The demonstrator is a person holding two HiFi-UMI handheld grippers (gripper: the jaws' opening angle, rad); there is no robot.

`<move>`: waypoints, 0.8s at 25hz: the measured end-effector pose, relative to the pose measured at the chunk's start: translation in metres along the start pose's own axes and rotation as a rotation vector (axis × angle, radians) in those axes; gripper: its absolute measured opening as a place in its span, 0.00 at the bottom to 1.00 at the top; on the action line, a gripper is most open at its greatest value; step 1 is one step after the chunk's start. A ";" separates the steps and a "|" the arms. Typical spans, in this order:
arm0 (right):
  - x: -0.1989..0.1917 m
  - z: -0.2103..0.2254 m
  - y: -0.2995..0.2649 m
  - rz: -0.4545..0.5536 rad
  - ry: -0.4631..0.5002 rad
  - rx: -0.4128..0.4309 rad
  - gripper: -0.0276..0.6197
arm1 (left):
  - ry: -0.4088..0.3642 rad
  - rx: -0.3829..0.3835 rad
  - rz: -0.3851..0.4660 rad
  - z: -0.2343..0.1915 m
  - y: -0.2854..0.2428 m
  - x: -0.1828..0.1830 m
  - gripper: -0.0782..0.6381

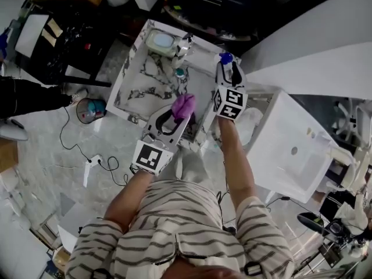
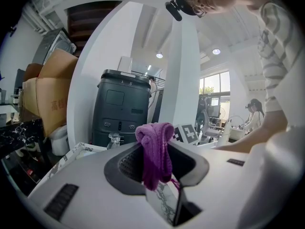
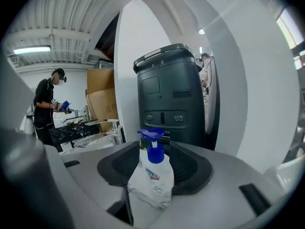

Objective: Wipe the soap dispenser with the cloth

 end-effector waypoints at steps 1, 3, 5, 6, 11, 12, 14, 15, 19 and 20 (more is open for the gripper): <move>0.003 -0.001 0.003 0.010 -0.001 0.004 0.34 | -0.010 0.001 0.004 0.000 0.001 0.000 0.28; 0.009 -0.003 0.009 0.025 -0.004 0.012 0.33 | -0.014 0.007 0.010 0.001 0.001 0.001 0.28; 0.016 -0.006 0.016 0.038 -0.004 0.021 0.31 | -0.009 0.016 0.012 0.003 0.004 0.004 0.28; 0.019 -0.008 0.021 0.045 -0.003 0.028 0.29 | -0.013 0.019 0.013 0.004 0.005 0.004 0.28; 0.040 -0.022 0.053 0.086 0.005 0.064 0.22 | -0.016 0.037 0.045 0.014 0.014 0.017 0.28; 0.044 -0.024 0.060 0.097 0.003 0.067 0.20 | -0.017 0.041 0.049 0.016 0.015 0.020 0.28; 0.052 -0.029 0.076 0.117 0.002 0.072 0.17 | -0.018 0.046 0.060 0.021 0.018 0.025 0.28; 0.056 -0.031 0.084 0.125 0.003 0.073 0.16 | -0.019 0.048 0.064 0.023 0.019 0.027 0.28; 0.068 -0.041 0.117 0.153 -0.007 0.078 0.11 | -0.021 0.055 0.080 0.033 0.028 0.036 0.28; 0.071 -0.043 0.125 0.159 -0.014 0.081 0.09 | -0.021 0.055 0.083 0.036 0.030 0.038 0.28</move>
Point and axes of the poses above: the fingertips, and each gripper's own axes: y backward along the fingers, z to its right, x out of its top, the point moved 6 cm from there along y, backward along the fingers, and after that the axes turned 11 degrees about x, right-handed, at the moved point
